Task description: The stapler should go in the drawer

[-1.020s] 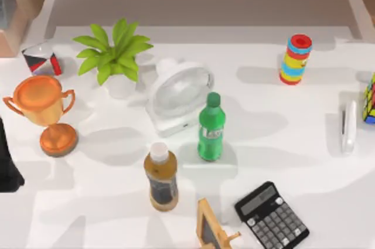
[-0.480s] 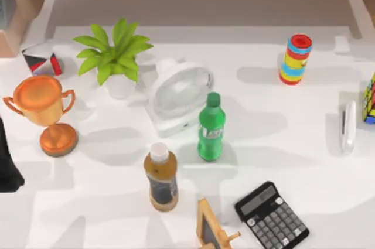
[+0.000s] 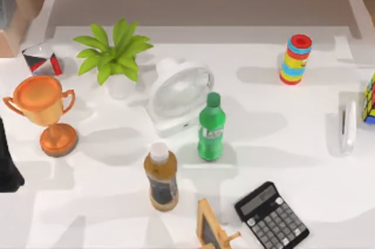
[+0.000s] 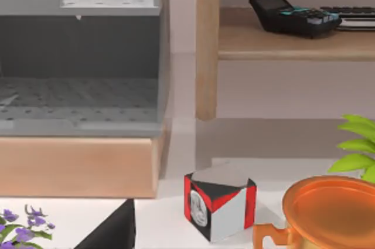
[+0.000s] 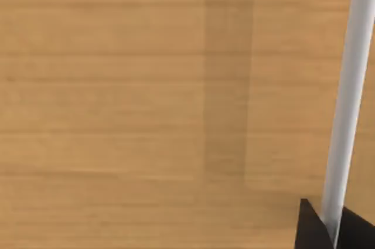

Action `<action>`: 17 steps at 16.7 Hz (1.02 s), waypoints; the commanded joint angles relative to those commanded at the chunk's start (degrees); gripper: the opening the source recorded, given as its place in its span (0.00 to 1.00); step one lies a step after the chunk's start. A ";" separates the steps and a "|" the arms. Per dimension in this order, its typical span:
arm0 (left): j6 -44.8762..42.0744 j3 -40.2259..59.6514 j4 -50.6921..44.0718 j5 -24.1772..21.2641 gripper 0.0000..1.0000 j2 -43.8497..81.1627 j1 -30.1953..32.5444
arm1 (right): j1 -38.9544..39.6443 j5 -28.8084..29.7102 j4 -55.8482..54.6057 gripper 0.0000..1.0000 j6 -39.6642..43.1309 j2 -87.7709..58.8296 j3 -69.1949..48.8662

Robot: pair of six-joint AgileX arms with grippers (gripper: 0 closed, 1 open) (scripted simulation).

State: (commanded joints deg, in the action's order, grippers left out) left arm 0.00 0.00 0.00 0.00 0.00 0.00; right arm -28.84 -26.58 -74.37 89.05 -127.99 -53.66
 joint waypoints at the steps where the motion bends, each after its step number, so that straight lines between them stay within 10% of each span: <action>1: 0.00 0.00 0.00 0.00 1.00 0.00 0.00 | -0.37 -0.29 -0.58 0.00 0.02 0.47 0.80; 17: 0.00 0.00 0.00 0.00 1.00 0.00 0.00 | -7.97 -8.12 -11.76 0.00 0.03 7.35 18.99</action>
State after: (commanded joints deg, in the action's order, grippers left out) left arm 0.00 0.00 0.00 0.00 0.00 0.00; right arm -36.81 -34.70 -86.13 89.08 -120.63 -34.68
